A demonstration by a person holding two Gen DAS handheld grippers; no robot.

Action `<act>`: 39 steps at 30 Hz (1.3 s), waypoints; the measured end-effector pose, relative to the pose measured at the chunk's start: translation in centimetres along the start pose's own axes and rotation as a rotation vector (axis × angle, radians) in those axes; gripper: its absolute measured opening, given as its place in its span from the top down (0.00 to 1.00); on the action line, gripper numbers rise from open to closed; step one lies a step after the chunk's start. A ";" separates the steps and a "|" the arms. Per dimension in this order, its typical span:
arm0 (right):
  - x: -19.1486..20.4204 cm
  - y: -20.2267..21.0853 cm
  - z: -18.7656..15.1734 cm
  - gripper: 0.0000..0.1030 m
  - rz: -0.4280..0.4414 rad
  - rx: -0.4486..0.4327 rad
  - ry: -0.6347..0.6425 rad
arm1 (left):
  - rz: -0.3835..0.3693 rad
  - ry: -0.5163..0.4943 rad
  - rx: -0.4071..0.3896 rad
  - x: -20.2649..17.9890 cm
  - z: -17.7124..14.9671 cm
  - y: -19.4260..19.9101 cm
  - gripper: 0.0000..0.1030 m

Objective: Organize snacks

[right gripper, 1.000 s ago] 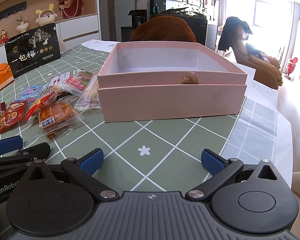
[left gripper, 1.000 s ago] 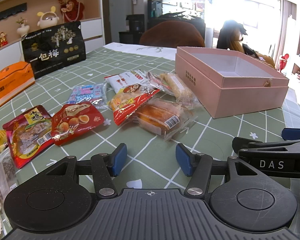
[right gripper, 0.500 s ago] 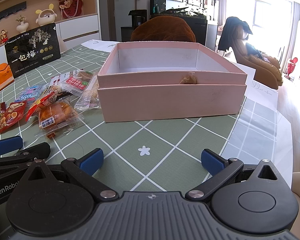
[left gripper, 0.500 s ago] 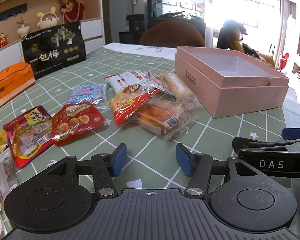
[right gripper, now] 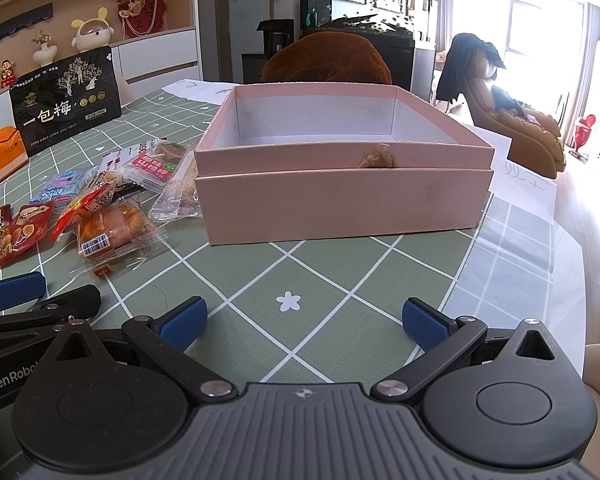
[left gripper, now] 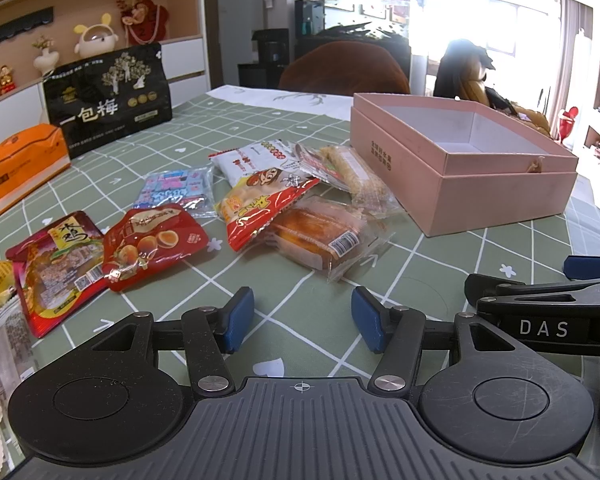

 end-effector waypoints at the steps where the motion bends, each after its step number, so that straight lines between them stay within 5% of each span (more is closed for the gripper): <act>1: 0.0 0.0 0.0 0.00 0.000 0.000 0.000 | 0.000 0.000 0.000 0.0 0.0 0.0 0.40; 15: -0.4 -0.2 -0.1 0.00 0.010 0.000 0.006 | -0.002 0.003 0.001 0.1 0.0 0.0 0.40; 18: -0.2 -0.4 0.4 0.00 0.025 0.058 0.018 | -0.011 0.010 0.019 0.3 0.1 0.0 0.41; 21: -0.3 -0.7 1.2 0.00 0.047 0.154 0.041 | -0.020 0.038 0.083 0.8 0.7 0.2 0.56; 23: -0.3 -0.7 1.2 0.00 0.052 0.181 0.047 | -0.027 0.106 0.164 1.6 1.5 0.3 0.78; 27: -0.3 -0.6 1.0 0.00 0.057 0.182 0.056 | -0.113 0.230 0.228 3.3 2.1 1.3 0.77; 32: -0.4 -0.7 1.3 0.00 0.080 0.209 0.080 | 0.054 0.230 0.137 5.8 2.0 4.2 0.76; 39: 1.4 0.2 1.8 0.08 0.126 0.232 0.123 | 0.196 0.255 0.084 13.4 3.2 5.0 0.73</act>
Point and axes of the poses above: each gripper's, at about its wrist camera, not at the fingertips, and y roughly against the way its jaws point, x to its left, z to its top, the point moved 5 cm from there along -y, roughly the way its jaws point, and after that the axes turned 1 degree about -z, right-handed, at the moved point
